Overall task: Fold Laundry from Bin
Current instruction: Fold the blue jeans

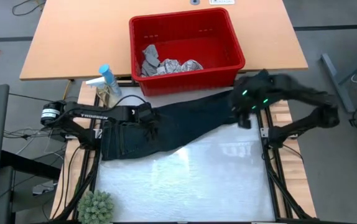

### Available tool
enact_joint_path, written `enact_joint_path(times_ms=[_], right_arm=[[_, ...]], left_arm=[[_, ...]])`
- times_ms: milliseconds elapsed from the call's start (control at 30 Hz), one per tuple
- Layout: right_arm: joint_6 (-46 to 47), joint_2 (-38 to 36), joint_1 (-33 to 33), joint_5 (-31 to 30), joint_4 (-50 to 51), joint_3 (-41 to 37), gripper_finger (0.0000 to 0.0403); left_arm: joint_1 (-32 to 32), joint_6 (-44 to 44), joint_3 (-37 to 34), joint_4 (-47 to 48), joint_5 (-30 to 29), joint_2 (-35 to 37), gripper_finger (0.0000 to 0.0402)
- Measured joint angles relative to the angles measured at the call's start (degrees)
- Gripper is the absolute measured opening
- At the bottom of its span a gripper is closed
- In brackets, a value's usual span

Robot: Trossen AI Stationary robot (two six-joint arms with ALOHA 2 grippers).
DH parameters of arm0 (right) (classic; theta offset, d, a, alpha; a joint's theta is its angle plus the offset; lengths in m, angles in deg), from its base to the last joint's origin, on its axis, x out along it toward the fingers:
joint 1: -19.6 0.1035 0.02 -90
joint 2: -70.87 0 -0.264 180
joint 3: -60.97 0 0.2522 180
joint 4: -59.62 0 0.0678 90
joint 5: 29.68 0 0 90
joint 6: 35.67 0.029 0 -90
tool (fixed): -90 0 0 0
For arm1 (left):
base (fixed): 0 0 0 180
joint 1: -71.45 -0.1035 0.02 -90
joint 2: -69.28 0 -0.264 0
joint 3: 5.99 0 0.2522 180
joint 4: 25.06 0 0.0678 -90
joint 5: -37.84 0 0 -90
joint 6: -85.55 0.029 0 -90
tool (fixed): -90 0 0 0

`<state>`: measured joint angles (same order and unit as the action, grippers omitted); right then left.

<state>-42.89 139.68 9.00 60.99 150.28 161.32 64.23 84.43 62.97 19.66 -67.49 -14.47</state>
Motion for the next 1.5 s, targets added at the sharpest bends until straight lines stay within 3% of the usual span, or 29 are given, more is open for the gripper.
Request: enact_joint_path(times_ms=[100, 267, 433, 1067, 1367, 1500], right_arm=[[-4.2, 3.2, 4.9, -5.8, -6.0, -3.4, 0.0205], [-13.2, 9.9, 10.5, -6.2, -16.3, -7.4, 0.0223], [-20.8, 18.1, 13.6, -6.6, -16.4, -8.6, 0.022], [-22.8, 40.2, 10.5, -10.1, -24.8, -8.6, 0.0218], [-22.2, 40.7, 8.6, -19.8, -25.7, -7.2, 0.0178], [-22.2, 38.3, 7.8, -20.3, -26.6, -5.5, 0.0157]], left_arm=[[-1.1, 0.3, 0.0, -0.6, 1.1, 0.0, 0.0236], [-2.2, 2.0, 0.0, -0.7, 3.1, 0.0, 0.0235], [-2.9, 2.1, 0.0, -0.9, 3.2, 0.0, 0.0235], [-2.9, 1.1, 0.0, -0.4, 5.0, 0.0, 0.0235], [-2.9, -2.5, 0.0, -0.4, 5.9, 0.0, 0.0235], [-2.4, -4.2, 0.0, -0.4, 5.9, 0.0, 0.0235]])
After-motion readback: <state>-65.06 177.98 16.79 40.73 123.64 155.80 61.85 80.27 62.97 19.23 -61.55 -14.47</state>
